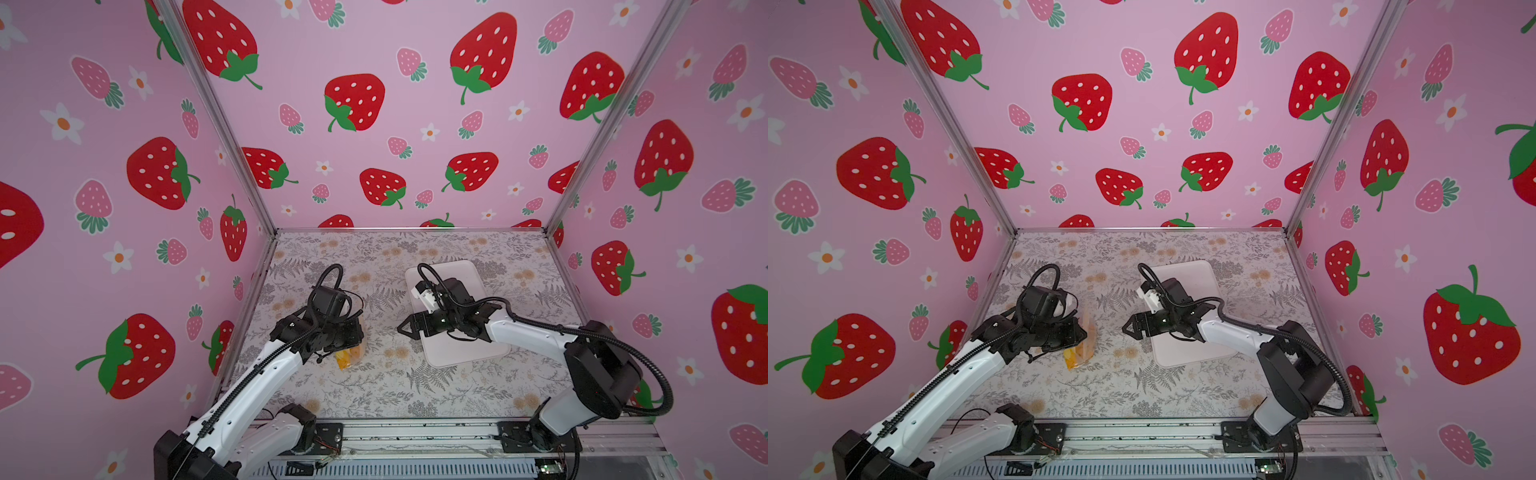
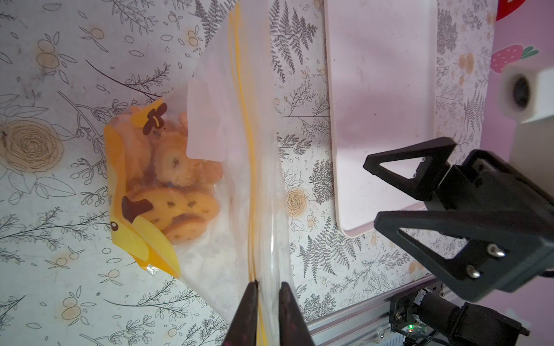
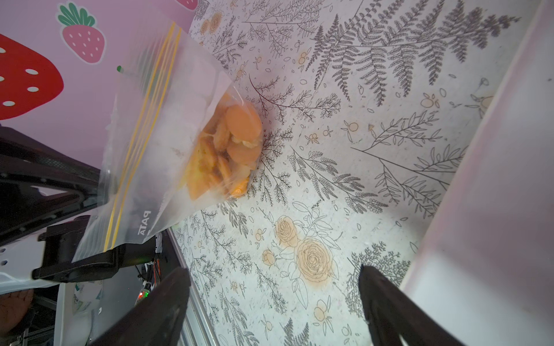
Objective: Pour cookies out of the ziploc bag
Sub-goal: Open the ziploc bag at the center of the board.
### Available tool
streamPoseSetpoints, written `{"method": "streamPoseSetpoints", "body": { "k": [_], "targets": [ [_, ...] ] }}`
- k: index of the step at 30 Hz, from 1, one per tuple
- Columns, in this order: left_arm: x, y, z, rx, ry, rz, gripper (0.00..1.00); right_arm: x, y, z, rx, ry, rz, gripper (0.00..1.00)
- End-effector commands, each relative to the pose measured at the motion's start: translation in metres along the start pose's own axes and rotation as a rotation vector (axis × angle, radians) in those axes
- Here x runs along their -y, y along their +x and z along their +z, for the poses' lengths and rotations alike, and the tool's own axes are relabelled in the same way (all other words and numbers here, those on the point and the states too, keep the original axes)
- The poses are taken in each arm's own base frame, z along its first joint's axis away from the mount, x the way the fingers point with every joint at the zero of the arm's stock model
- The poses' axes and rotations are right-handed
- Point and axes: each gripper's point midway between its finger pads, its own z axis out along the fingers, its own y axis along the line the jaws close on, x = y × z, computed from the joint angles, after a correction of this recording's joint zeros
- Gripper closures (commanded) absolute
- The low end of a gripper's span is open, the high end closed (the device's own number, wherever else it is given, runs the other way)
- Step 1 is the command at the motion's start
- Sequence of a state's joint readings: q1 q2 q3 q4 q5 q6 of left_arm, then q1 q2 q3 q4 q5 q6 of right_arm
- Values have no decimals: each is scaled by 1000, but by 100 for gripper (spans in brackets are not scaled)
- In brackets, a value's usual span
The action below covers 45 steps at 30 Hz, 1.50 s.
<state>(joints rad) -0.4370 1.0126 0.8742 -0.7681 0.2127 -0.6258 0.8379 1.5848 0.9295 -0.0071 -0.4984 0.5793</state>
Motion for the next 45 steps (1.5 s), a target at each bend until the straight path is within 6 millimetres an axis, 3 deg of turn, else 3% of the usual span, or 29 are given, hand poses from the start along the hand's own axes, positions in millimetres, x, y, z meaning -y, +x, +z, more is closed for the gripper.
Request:
{"method": "streamPoseSetpoints", "body": {
  "k": [1,9,17,30,45],
  "targets": [
    [-2,-1,-7,15,-23,0,83,-6,-4,5,3,-12,-2,9],
    [-3,-1,-8,21,-27,0,87,-43,-19,16,3,-81,-53,12],
    [-3,-2,-5,20,-20,-2,92,-73,-27,39,-11,-177,-36,24],
    [-1,-2,1,23,-2,-7,92,-91,-33,47,-9,-241,-30,38],
    [2,-2,9,13,18,-10,93,-97,-37,58,-21,-261,-15,47]
  ]
}}
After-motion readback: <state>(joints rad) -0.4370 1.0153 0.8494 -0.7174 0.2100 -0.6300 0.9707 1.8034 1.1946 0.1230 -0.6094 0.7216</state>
